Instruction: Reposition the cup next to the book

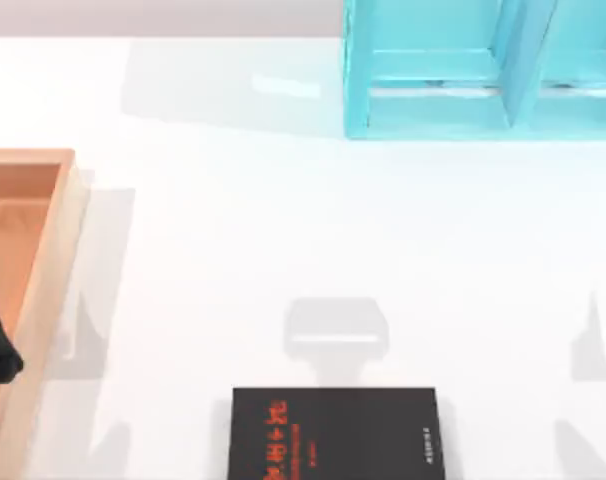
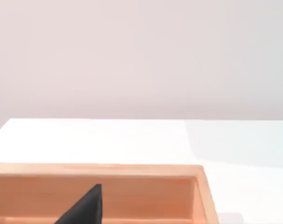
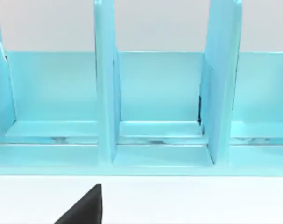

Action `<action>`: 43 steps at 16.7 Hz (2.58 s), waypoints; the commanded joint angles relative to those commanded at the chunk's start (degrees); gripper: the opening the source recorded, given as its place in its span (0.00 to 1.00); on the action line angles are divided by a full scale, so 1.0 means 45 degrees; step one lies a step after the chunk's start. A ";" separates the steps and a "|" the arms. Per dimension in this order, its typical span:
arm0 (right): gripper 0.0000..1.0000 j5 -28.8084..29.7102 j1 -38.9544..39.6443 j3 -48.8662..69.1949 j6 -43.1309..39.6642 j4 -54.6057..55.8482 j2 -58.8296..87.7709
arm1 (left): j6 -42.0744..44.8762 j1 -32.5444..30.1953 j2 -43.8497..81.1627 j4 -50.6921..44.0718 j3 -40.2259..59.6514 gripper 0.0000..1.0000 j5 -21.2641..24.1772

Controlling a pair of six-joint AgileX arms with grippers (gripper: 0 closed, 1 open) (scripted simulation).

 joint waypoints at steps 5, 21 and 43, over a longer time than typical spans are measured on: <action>1.00 -0.0106 -0.0037 0.0734 -0.0776 -0.0575 0.0752 | 0.0000 0.0000 0.0000 0.0000 0.0000 1.00 0.0000; 1.00 -0.1640 -0.4035 1.3381 -2.0230 -1.2585 1.8787 | 0.0000 0.0000 0.0000 0.0000 0.0000 1.00 0.0000; 1.00 -0.0004 -0.8908 1.9404 -2.8699 -1.5266 2.4185 | 0.0000 0.0000 0.0000 0.0000 0.0000 1.00 0.0000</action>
